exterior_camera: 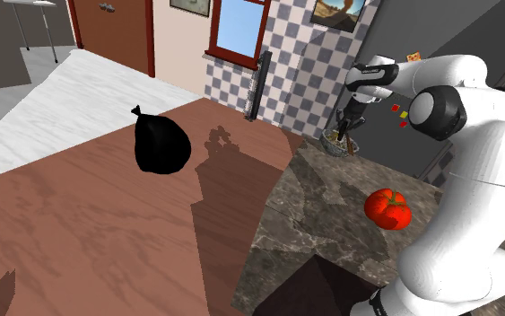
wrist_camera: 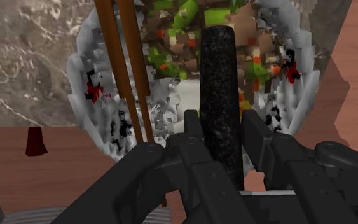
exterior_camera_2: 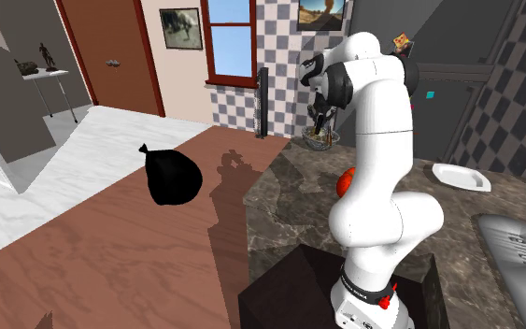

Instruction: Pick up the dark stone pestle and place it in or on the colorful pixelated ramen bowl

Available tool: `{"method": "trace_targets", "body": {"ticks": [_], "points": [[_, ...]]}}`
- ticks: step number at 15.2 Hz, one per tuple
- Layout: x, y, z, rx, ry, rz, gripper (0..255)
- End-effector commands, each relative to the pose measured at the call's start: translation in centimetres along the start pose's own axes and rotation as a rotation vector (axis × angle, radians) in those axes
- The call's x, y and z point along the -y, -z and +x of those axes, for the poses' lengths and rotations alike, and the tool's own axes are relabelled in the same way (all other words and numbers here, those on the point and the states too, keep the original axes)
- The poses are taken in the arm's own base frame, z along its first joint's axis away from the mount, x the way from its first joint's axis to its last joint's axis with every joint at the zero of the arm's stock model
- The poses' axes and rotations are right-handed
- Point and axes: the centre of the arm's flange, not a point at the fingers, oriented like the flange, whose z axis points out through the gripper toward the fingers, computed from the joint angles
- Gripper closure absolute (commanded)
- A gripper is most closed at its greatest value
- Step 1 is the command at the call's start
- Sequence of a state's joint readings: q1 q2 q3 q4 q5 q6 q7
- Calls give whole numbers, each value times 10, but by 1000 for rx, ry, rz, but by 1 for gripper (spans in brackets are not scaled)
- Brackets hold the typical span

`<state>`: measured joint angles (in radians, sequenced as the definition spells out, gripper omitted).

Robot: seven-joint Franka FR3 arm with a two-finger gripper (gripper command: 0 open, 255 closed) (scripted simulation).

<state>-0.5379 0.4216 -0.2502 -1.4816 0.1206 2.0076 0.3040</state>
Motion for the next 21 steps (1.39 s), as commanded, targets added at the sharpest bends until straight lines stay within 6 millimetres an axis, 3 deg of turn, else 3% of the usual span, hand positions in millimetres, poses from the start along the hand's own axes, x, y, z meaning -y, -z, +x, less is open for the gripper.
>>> {"method": "trace_targets", "body": {"ticks": [1, 3, 11, 12, 17, 21], "points": [[0, -11, -1, 0, 0, 0, 255], [0, -23, -2, 0, 0, 0, 255], [0, -23, -2, 0, 0, 0, 255], [0, -22, -3, 0, 0, 0, 0], [0, -23, -2, 0, 0, 0, 0], [0, 27, -2, 0, 0, 0, 0]]}}
